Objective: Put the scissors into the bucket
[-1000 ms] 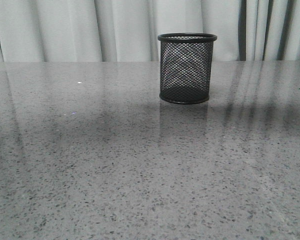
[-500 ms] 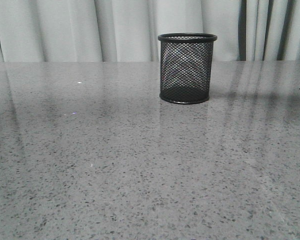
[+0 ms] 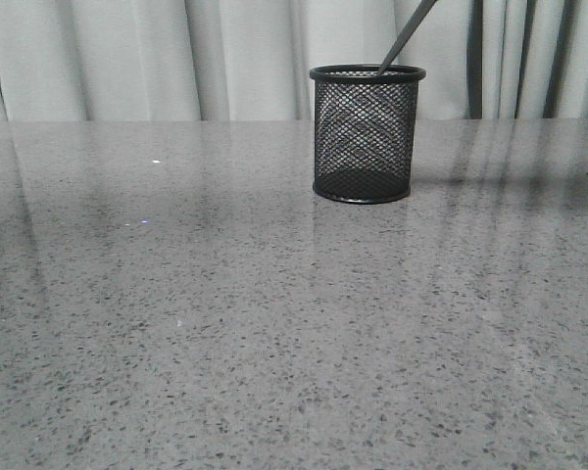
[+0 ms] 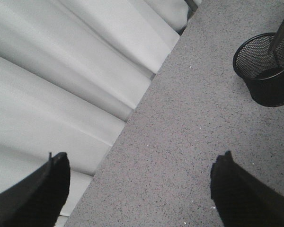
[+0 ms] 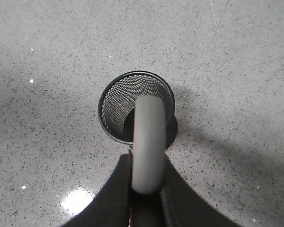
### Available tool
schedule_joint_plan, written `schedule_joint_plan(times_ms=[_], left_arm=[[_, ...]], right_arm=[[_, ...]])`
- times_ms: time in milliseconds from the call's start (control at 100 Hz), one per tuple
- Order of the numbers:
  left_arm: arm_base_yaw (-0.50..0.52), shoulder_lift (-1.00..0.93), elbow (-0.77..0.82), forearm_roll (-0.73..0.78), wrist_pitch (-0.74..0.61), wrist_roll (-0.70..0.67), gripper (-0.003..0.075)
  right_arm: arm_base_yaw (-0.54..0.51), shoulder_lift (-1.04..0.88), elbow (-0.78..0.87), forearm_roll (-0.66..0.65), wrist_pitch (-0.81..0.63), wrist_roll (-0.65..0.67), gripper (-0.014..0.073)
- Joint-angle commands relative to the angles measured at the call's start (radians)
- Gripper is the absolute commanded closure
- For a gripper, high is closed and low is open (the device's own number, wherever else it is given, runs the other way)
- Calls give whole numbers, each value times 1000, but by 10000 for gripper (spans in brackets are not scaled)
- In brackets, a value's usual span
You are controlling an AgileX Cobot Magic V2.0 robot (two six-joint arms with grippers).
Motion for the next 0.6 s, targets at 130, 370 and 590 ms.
schedule_joint_plan(times_ms=[130,370,590], left_arm=[[1,-21,-30,-33,-60,-15,155],[1,-20,-30,-46,-64,-15,155],[1,-20,-30,-48,-82,-15,155]], right_arm=[[17,94,-138,14,2,5,646],[44,221,-268,-25,163,0,646],[50,299,-341,-25,178,0,645]])
